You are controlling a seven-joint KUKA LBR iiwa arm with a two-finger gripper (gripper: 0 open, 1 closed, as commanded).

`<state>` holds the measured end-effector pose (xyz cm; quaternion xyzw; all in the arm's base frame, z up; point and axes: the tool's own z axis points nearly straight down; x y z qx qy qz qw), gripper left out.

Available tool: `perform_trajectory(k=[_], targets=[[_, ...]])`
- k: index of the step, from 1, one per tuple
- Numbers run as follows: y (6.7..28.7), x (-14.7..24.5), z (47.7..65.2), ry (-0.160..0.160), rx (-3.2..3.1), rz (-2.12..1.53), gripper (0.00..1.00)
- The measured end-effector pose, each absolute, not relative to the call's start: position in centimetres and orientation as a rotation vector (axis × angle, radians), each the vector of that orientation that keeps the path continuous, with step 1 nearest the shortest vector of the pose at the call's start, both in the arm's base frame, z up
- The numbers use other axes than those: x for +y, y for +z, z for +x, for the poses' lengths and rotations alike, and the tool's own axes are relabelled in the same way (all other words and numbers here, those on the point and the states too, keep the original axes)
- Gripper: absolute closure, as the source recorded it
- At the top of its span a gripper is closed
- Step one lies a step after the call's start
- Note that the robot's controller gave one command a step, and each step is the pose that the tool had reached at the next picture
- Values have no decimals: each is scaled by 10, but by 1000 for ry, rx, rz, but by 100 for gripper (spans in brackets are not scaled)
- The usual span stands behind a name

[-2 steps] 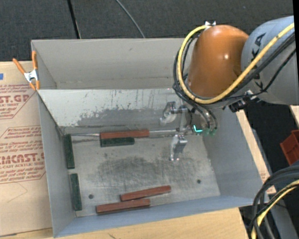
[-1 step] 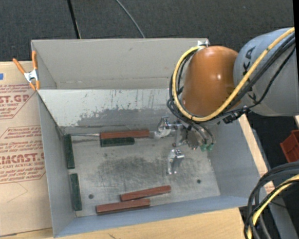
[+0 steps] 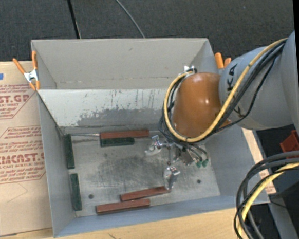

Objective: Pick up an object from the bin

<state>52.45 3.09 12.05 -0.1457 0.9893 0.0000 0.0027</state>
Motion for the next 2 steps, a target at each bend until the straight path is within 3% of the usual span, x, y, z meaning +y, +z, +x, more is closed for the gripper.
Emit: perform_trajectory(k=[1,2], targets=[[77,49,500,3,3102,-349,100],[77,49,500,3,3102,-349,100]])
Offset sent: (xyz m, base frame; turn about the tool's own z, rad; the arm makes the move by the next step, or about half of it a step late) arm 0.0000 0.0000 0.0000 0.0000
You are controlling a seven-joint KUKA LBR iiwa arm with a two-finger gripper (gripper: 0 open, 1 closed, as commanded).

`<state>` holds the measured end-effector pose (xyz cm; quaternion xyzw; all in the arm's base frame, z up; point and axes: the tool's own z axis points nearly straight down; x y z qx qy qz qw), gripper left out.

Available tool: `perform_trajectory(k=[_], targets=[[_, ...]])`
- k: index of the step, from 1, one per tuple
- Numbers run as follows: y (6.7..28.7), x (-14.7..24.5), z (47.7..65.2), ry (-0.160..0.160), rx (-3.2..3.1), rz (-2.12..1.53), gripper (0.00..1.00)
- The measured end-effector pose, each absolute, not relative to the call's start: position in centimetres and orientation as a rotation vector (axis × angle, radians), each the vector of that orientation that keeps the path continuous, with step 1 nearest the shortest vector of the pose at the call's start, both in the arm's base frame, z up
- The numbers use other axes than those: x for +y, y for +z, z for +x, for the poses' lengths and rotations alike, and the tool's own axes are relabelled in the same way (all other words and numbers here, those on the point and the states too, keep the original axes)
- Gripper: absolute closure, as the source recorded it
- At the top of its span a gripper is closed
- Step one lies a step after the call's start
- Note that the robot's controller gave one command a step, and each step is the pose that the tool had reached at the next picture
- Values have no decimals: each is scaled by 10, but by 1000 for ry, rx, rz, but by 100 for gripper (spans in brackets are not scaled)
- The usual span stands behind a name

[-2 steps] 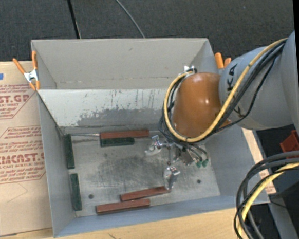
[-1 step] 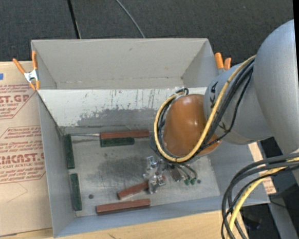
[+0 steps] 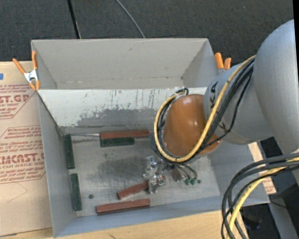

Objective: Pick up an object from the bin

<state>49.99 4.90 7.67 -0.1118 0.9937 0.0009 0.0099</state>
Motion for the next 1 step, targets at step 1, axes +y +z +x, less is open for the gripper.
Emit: perform_trajectory(k=[1], targets=[[271,41,511,0,3118,-399,100]])
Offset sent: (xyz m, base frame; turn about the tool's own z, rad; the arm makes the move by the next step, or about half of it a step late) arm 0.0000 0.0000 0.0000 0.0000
